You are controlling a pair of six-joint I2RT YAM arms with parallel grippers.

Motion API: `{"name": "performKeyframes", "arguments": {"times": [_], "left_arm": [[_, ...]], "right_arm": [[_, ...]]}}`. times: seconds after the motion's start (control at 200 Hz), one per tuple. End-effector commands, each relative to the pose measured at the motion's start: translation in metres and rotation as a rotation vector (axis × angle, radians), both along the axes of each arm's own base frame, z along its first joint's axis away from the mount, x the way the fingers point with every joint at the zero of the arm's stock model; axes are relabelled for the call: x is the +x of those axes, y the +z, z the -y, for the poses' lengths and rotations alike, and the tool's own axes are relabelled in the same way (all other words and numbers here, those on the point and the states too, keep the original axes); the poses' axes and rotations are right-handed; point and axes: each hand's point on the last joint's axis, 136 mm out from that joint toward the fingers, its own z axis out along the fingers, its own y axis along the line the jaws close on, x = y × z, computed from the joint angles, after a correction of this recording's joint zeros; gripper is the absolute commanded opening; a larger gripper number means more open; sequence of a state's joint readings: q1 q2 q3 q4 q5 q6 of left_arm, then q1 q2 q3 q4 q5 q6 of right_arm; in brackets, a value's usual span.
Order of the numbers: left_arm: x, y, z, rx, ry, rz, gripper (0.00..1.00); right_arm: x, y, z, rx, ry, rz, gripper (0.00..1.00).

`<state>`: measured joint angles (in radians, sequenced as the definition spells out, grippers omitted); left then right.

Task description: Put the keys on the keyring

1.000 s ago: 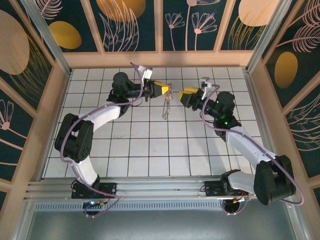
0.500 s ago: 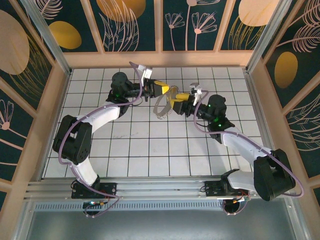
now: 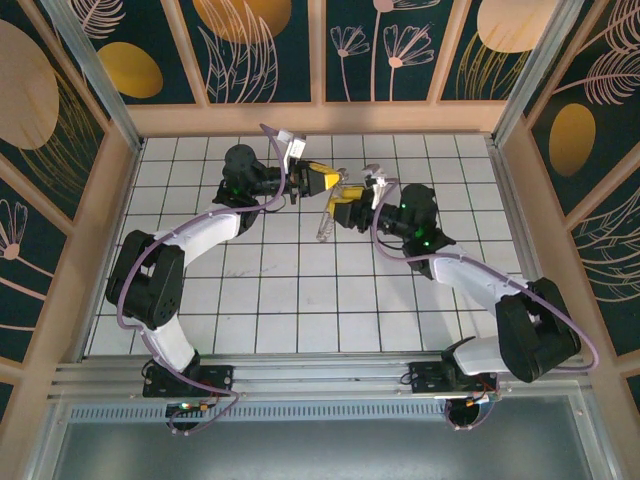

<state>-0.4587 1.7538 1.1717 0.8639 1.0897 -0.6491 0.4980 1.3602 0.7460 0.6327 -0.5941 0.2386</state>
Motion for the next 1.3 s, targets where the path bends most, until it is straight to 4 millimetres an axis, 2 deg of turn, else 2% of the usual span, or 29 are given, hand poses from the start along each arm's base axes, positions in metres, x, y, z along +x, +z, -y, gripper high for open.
{"name": "performKeyframes", "arguments": {"times": [0.0, 0.245, 0.541, 0.551, 0.571, 0.741, 1.291], "left_arm": [[-0.013, 0.024, -0.001, -0.035, -0.022, 0.084, 0.00], [-0.012, 0.026, -0.001, -0.036, -0.021, 0.090, 0.00], [-0.008, 0.023, -0.001, -0.035, 0.004, 0.093, 0.00], [-0.012, 0.032, -0.003, -0.043, 0.007, 0.112, 0.00], [-0.013, 0.035, -0.004, -0.046, 0.014, 0.123, 0.00], [-0.011, 0.036, -0.007, -0.043, 0.062, 0.141, 0.00], [-0.007, 0.021, -0.009, 0.033, 0.112, 0.163, 0.00]], "right_arm": [[0.003, 0.023, -0.007, 0.025, 0.011, 0.086, 0.43], [-0.002, 0.021, -0.007, 0.027, 0.025, 0.088, 0.00], [-0.005, 0.015, 0.002, 0.000, -0.012, 0.071, 0.00], [-0.005, 0.015, 0.002, -0.002, -0.014, 0.071, 0.00], [-0.004, 0.014, 0.003, -0.009, -0.023, 0.068, 0.00], [0.000, 0.008, 0.012, -0.041, -0.083, 0.027, 0.00], [0.003, 0.028, 0.014, -0.080, -0.099, 0.027, 0.00]]}}
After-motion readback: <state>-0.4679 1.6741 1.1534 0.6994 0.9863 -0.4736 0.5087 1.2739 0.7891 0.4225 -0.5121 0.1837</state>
